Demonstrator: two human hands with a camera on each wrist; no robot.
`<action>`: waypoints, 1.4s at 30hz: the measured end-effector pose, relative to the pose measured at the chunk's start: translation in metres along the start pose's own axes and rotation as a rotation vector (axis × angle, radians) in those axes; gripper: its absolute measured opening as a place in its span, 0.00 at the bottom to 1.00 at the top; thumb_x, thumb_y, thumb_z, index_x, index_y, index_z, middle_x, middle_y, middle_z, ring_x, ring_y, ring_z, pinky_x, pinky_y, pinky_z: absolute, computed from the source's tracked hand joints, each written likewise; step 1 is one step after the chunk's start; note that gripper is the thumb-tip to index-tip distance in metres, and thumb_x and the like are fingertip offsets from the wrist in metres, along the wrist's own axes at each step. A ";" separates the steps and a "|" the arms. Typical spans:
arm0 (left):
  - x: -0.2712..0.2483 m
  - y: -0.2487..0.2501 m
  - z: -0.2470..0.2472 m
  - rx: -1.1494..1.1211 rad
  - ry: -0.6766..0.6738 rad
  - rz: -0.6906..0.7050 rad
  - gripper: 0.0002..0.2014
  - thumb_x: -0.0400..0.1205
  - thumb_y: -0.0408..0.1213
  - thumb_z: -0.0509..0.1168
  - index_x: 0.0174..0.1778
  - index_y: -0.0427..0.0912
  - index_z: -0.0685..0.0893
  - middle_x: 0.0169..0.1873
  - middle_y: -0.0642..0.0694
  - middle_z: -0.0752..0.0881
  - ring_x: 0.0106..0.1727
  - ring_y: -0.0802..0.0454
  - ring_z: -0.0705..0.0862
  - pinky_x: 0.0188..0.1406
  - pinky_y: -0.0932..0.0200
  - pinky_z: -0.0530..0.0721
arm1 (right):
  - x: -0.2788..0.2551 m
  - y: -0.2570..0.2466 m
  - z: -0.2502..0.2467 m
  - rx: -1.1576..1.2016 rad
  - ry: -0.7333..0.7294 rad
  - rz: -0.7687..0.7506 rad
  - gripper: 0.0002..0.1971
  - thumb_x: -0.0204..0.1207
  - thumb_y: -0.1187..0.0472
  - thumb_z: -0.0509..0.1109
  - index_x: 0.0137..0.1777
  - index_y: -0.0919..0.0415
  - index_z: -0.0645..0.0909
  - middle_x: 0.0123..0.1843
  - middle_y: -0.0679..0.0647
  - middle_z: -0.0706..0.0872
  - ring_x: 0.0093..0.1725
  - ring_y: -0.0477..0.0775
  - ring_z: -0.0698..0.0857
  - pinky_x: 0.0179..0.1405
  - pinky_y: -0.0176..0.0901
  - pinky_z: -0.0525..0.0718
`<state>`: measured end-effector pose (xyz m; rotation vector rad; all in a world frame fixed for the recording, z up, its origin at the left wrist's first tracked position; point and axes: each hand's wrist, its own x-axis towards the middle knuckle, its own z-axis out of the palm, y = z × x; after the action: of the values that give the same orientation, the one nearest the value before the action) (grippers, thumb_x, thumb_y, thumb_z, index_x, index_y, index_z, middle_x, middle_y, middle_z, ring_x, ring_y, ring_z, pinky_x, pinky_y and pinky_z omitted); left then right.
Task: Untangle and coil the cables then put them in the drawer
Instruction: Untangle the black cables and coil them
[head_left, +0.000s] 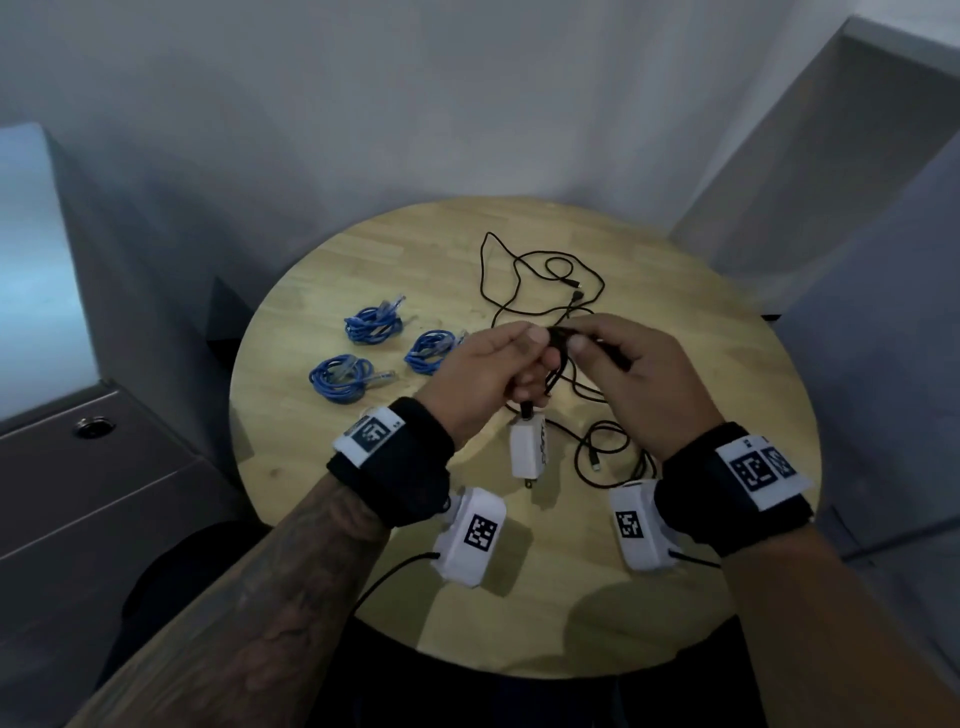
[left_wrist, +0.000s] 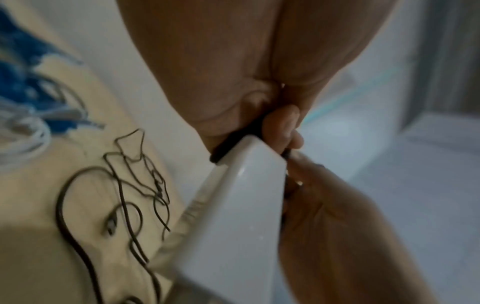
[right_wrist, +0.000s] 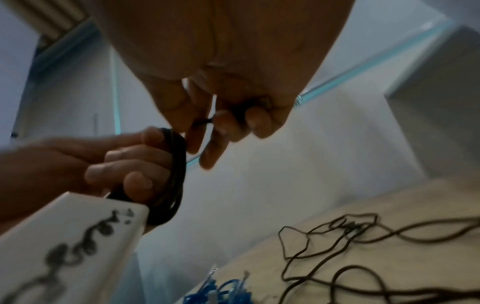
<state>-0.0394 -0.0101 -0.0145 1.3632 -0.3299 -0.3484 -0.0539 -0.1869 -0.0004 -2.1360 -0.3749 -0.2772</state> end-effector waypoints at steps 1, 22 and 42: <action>0.000 0.001 -0.002 -0.139 0.000 -0.031 0.15 0.89 0.37 0.54 0.40 0.36 0.79 0.22 0.53 0.71 0.24 0.56 0.68 0.33 0.59 0.79 | -0.001 -0.003 0.002 0.087 -0.065 0.051 0.10 0.83 0.64 0.68 0.57 0.51 0.88 0.49 0.47 0.90 0.50 0.51 0.87 0.56 0.54 0.85; 0.001 -0.004 0.007 -0.111 0.267 0.059 0.06 0.89 0.31 0.55 0.49 0.41 0.76 0.24 0.57 0.78 0.26 0.59 0.66 0.30 0.64 0.70 | 0.002 0.000 0.010 0.080 -0.025 0.081 0.10 0.84 0.67 0.65 0.52 0.55 0.87 0.43 0.42 0.85 0.43 0.40 0.82 0.44 0.31 0.77; 0.000 -0.006 -0.001 -0.200 0.081 -0.163 0.02 0.87 0.29 0.59 0.52 0.40 0.75 0.26 0.52 0.75 0.21 0.61 0.66 0.31 0.57 0.64 | 0.004 0.003 0.016 0.671 -0.055 0.537 0.10 0.82 0.69 0.65 0.48 0.56 0.85 0.37 0.50 0.90 0.34 0.46 0.88 0.36 0.37 0.82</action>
<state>-0.0391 -0.0103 -0.0207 1.2063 -0.1132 -0.4475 -0.0483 -0.1749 -0.0103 -1.5036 0.0848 0.1989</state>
